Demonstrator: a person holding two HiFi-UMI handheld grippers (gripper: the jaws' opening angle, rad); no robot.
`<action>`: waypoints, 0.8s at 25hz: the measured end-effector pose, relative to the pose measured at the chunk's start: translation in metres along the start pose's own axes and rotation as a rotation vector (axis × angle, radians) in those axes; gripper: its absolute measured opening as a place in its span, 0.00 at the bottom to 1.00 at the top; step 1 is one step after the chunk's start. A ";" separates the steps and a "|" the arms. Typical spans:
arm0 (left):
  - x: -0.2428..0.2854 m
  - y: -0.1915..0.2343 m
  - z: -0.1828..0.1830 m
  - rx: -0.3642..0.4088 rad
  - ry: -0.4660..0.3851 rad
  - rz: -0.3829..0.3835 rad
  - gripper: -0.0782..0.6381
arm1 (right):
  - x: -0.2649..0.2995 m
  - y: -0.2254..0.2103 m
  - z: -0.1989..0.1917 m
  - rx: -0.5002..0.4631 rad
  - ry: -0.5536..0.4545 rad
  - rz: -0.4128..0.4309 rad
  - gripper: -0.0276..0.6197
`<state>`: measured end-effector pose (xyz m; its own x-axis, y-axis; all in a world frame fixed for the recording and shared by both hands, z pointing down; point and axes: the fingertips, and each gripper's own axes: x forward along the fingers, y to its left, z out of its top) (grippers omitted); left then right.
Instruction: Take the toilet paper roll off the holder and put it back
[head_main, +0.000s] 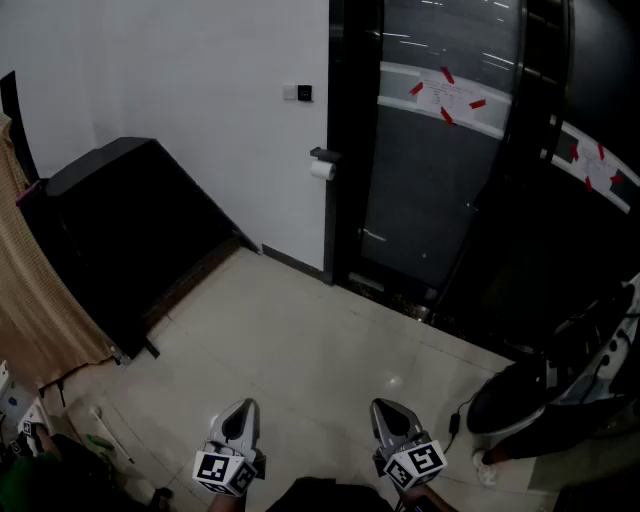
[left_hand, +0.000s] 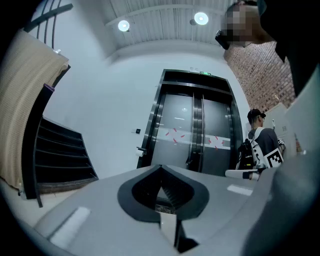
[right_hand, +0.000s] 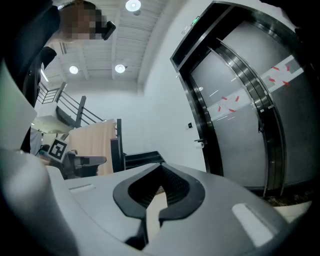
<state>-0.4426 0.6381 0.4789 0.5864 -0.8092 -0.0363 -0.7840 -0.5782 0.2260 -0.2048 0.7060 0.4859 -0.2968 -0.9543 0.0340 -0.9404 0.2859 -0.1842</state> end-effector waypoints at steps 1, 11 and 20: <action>0.000 0.006 0.002 -0.007 -0.002 0.006 0.11 | 0.003 0.003 -0.002 -0.002 -0.004 0.001 0.06; 0.007 0.037 -0.001 -0.027 0.026 0.014 0.11 | 0.039 0.012 -0.013 0.003 0.019 0.012 0.06; 0.054 0.051 -0.002 0.017 0.007 0.091 0.11 | 0.087 -0.039 -0.002 0.031 -0.003 0.037 0.06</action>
<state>-0.4508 0.5647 0.4901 0.5138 -0.8579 -0.0092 -0.8376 -0.5039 0.2111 -0.1942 0.6121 0.4977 -0.3310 -0.9433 0.0238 -0.9230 0.3184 -0.2161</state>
